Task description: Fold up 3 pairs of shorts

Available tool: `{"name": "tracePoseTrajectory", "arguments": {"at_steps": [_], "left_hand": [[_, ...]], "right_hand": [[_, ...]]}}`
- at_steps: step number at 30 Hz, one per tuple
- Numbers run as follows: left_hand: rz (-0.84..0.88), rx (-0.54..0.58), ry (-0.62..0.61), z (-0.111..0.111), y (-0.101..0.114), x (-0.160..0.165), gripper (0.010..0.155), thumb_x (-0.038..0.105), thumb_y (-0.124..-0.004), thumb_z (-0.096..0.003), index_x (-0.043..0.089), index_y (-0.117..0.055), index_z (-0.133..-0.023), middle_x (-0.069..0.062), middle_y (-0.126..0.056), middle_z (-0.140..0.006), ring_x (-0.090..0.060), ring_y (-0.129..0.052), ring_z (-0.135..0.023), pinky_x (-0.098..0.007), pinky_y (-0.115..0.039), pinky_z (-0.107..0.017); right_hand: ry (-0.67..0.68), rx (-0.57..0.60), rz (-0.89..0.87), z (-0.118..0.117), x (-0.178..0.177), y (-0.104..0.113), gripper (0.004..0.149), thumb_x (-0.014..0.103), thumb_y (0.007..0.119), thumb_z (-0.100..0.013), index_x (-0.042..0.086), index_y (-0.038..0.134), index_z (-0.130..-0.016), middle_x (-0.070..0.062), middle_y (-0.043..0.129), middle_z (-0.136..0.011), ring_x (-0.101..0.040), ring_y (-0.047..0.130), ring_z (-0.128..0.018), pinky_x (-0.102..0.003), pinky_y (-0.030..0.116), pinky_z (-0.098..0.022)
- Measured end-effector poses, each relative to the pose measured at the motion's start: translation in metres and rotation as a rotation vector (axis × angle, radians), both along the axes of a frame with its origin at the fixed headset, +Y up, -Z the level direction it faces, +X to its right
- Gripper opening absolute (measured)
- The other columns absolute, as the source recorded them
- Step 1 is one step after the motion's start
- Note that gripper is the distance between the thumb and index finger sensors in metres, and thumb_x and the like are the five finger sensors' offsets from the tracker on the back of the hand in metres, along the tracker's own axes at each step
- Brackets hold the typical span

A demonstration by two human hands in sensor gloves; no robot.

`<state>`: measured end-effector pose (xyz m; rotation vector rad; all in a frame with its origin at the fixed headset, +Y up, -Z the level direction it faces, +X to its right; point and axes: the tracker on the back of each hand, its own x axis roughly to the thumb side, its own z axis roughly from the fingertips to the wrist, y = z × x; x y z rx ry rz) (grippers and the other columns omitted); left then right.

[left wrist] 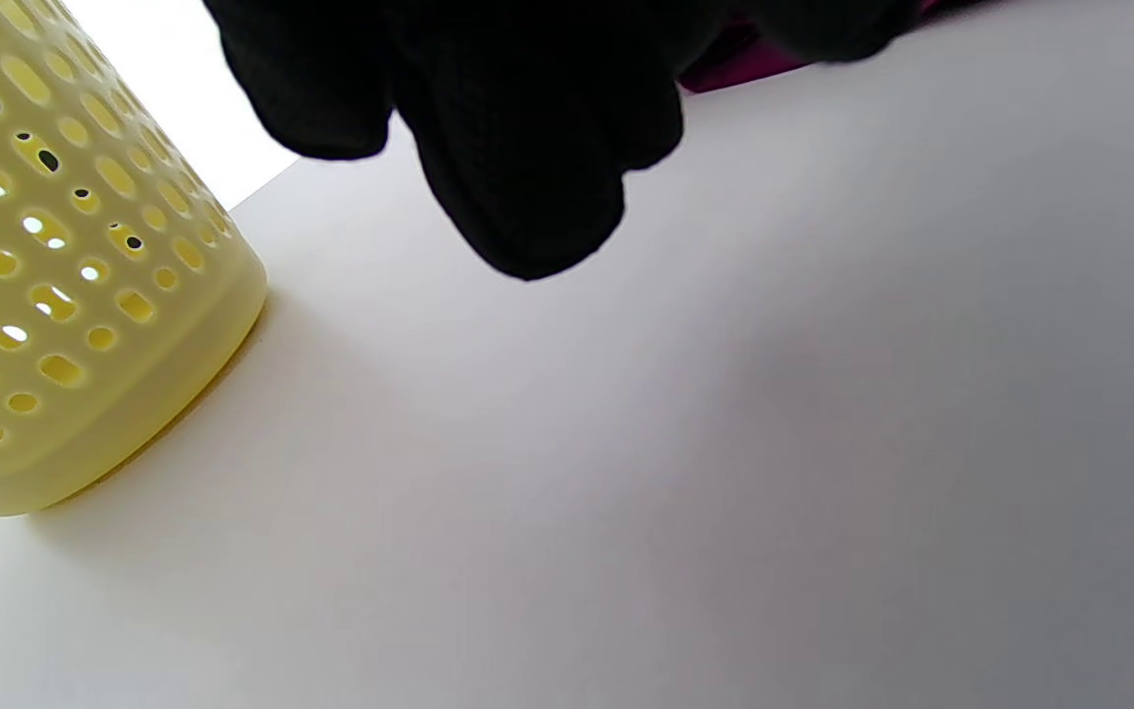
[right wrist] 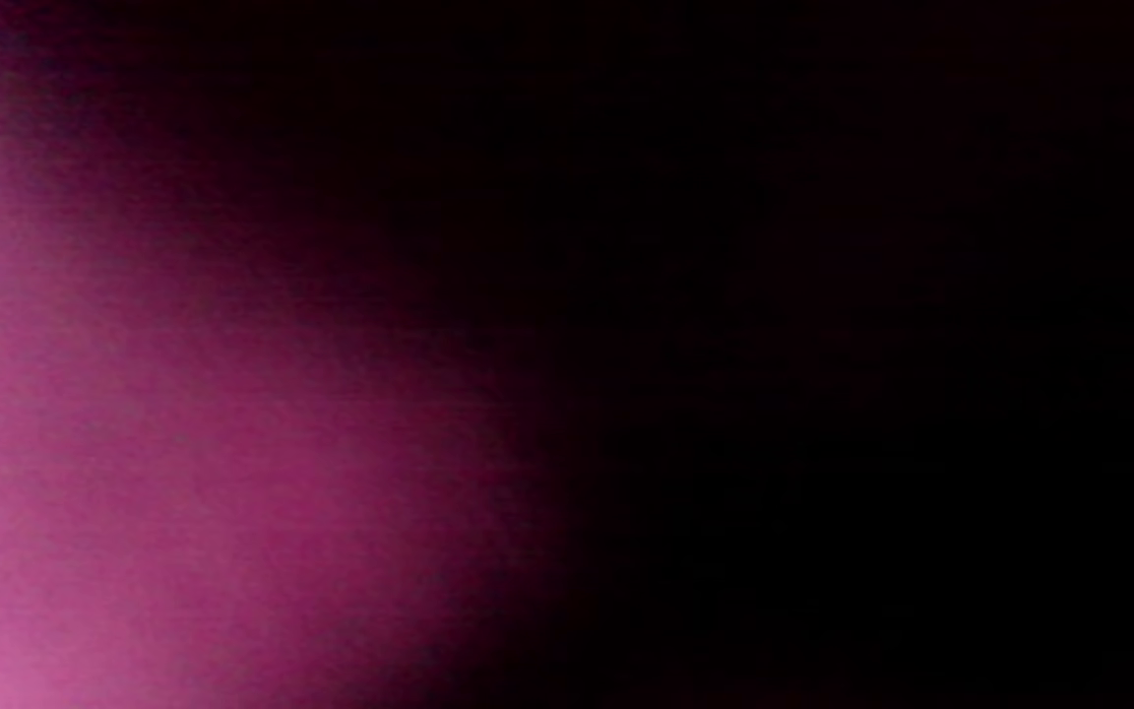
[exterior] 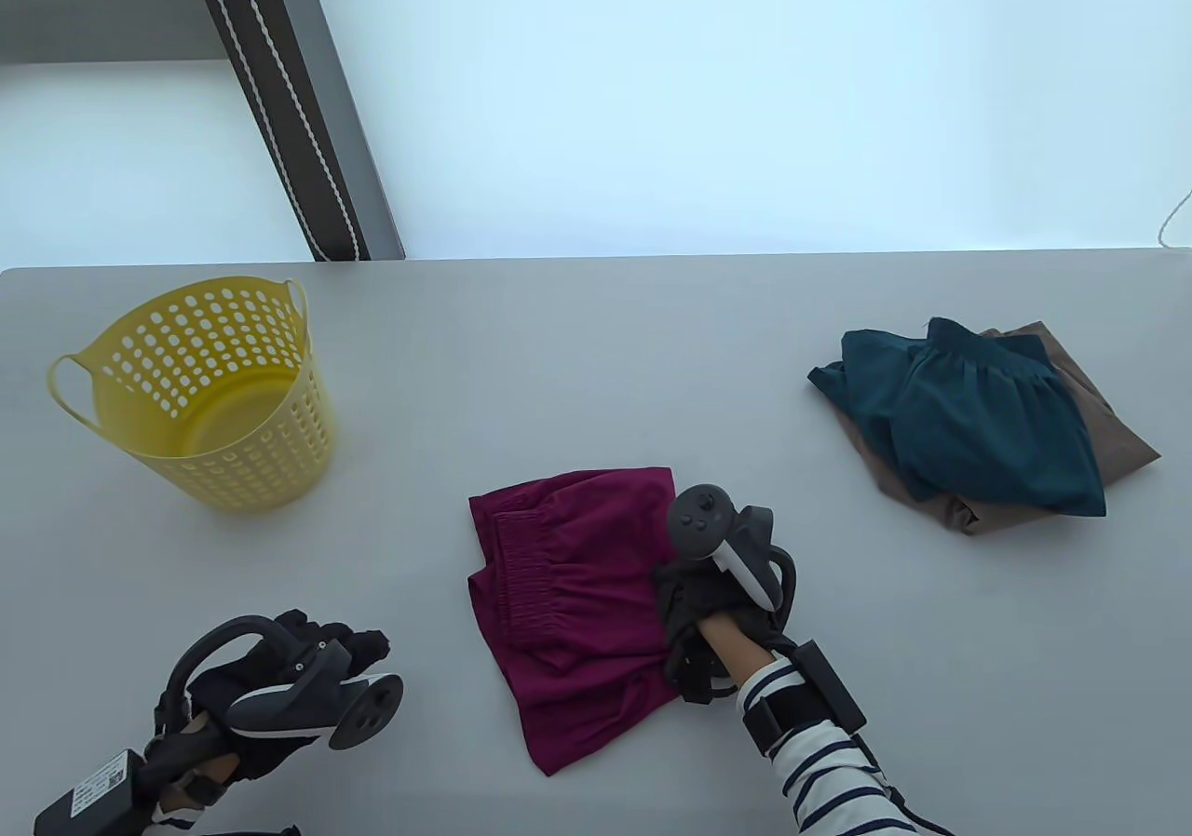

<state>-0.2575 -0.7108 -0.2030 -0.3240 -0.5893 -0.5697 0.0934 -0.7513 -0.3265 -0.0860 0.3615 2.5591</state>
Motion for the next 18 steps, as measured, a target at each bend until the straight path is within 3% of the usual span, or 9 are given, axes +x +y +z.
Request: {"name": "tracePoseTrajectory", "arguments": {"at_steps": [1,2,4,6,9,12,18], "left_hand": [[-0.002,0.000,-0.002,0.000,0.000,0.000,0.061,0.048,-0.062,-0.0461,0.024,-0.049,-0.101,0.004,-0.084,-0.086,-0.009,-0.101,-0.067,-0.047,-0.077,-0.068],[0.001,0.004,-0.005,0.001,0.002,0.001,0.061,0.047,-0.062,-0.0462,0.024,-0.049,-0.101,0.004,-0.084,-0.086,-0.010,-0.101,-0.067,-0.047,-0.077,-0.068],[0.006,0.011,-0.011,0.002,0.004,0.002,0.061,0.048,-0.062,-0.0461,0.024,-0.049,-0.101,0.004,-0.084,-0.086,-0.010,-0.101,-0.067,-0.047,-0.077,-0.068],[0.009,0.014,-0.016,0.002,0.004,0.002,0.061,0.048,-0.062,-0.0462,0.024,-0.049,-0.101,0.003,-0.084,-0.086,-0.010,-0.101,-0.067,-0.047,-0.077,-0.068],[0.008,0.012,-0.023,0.002,0.004,0.002,0.061,0.048,-0.062,-0.0462,0.024,-0.049,-0.101,0.004,-0.084,-0.086,-0.010,-0.101,-0.067,-0.047,-0.077,-0.068],[0.007,0.013,-0.024,0.002,0.004,0.002,0.061,0.048,-0.062,-0.0462,0.024,-0.049,-0.101,0.003,-0.085,-0.086,-0.010,-0.101,-0.067,-0.047,-0.077,-0.068],[0.007,0.006,-0.018,0.001,0.003,0.002,0.061,0.048,-0.062,-0.0462,0.024,-0.049,-0.101,0.003,-0.084,-0.086,-0.010,-0.101,-0.067,-0.047,-0.077,-0.068]], "right_hand": [[-0.015,-0.002,-0.066,0.000,0.004,0.008,0.041,0.024,0.082,-0.040,0.000,0.072,-0.072,-0.047,0.036,-0.091,-0.077,0.037,-0.073,-0.073,0.044,-0.049],[-0.036,-0.002,-0.172,0.000,0.010,0.024,0.040,0.023,0.082,-0.040,-0.001,0.072,-0.071,-0.048,0.041,-0.090,-0.075,0.052,-0.073,-0.071,0.055,-0.049],[-0.053,0.019,-0.340,0.001,0.022,0.053,0.040,0.021,0.082,-0.041,-0.004,0.071,-0.070,-0.048,0.052,-0.086,-0.061,0.081,-0.066,-0.059,0.076,-0.042],[-0.041,0.015,-0.471,0.002,0.031,0.073,0.039,0.020,0.079,-0.043,-0.006,0.068,-0.070,-0.049,0.058,-0.082,-0.051,0.097,-0.052,-0.045,0.090,-0.031],[-0.049,-0.025,-0.608,0.002,0.044,0.096,0.039,0.020,0.076,-0.046,-0.007,0.063,-0.072,-0.050,0.062,-0.077,-0.045,0.104,-0.042,-0.036,0.095,-0.023],[-0.167,-0.001,-0.621,-0.007,0.064,0.111,0.039,0.022,0.073,-0.047,-0.006,0.061,-0.072,-0.048,0.067,-0.073,-0.039,0.107,-0.039,-0.030,0.097,-0.020],[-0.493,0.179,-0.764,-0.033,0.119,0.133,0.039,0.025,0.072,-0.049,-0.001,0.058,-0.074,-0.041,0.069,-0.075,-0.031,0.108,-0.045,-0.025,0.098,-0.026]]}}
